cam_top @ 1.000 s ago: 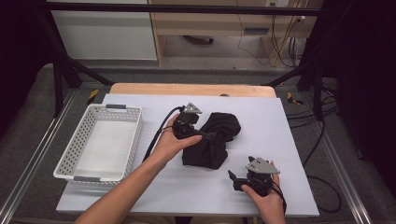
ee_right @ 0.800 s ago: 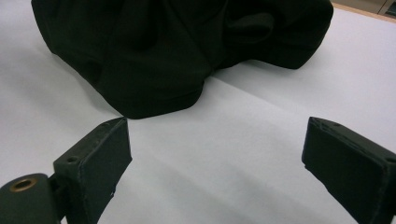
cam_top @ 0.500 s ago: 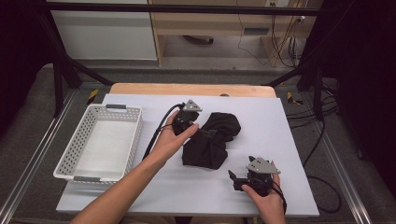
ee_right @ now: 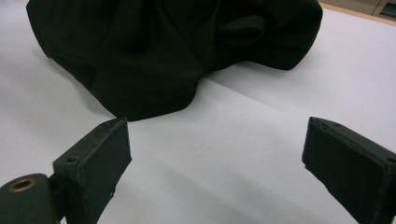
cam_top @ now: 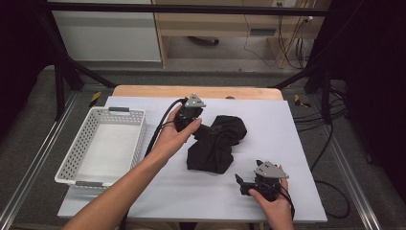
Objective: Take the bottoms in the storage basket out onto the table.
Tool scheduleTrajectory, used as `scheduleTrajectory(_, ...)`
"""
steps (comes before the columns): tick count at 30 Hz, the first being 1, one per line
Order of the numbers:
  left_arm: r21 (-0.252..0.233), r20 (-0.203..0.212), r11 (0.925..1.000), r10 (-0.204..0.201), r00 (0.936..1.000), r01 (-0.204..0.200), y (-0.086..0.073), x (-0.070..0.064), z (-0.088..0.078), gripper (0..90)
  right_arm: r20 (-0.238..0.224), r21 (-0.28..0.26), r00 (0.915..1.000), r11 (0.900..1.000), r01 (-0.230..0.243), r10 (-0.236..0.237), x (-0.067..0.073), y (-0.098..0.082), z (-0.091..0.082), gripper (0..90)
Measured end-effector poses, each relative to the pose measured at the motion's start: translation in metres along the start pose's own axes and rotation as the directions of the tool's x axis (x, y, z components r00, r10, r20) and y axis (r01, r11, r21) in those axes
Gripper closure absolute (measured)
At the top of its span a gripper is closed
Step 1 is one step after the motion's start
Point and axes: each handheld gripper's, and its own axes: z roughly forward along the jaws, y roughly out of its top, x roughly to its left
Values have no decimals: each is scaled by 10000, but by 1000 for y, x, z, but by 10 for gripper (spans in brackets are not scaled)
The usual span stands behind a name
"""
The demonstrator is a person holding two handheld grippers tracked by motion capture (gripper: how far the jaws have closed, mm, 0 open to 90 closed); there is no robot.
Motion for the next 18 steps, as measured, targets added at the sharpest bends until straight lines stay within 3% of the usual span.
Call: scheduleTrajectory(18, -584, -501, 9983, -24, 9987, -5, 15, 13, -31, 72, -33, 52, 10000, 10000, 39, -39, 1, 0, 0, 84)
